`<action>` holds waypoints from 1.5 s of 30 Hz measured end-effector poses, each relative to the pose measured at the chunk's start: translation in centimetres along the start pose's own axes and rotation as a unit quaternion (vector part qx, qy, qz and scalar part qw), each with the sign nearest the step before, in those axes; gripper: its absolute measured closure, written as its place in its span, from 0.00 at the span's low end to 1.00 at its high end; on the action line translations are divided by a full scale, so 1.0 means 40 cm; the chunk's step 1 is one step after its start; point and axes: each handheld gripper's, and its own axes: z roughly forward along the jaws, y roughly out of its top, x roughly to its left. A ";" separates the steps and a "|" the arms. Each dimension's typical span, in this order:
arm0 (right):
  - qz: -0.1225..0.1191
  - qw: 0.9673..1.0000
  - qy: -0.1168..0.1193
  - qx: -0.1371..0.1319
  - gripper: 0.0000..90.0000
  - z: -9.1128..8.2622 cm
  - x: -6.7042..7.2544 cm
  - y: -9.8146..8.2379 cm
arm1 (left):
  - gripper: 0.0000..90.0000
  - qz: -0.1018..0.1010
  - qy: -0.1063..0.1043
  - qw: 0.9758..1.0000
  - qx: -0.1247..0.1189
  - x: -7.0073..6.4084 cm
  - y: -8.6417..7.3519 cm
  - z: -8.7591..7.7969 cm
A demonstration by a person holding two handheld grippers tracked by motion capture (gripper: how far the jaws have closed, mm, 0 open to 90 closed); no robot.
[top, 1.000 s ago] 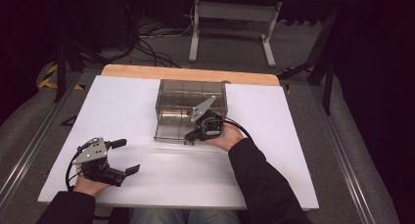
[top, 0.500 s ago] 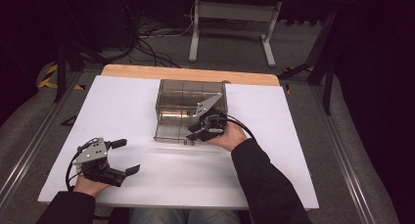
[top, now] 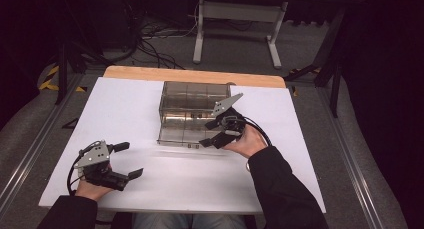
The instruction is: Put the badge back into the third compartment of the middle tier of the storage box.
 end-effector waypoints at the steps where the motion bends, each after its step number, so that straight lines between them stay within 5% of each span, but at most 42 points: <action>1: 0.001 1.000 -0.002 -0.001 0.33 -0.006 0.002 -0.002 | 0.01 0.000 0.000 1.000 0.000 0.000 0.000 0.000; 20: 0.044 0.997 -0.055 -0.042 0.18 -0.102 0.020 -0.093 | 0.01 0.000 0.001 1.000 0.003 -0.001 0.000 0.001; 45: 0.098 0.990 -0.082 -0.063 0.17 -0.154 0.021 -0.232 | 0.01 0.001 0.002 1.000 0.002 -0.002 0.000 0.001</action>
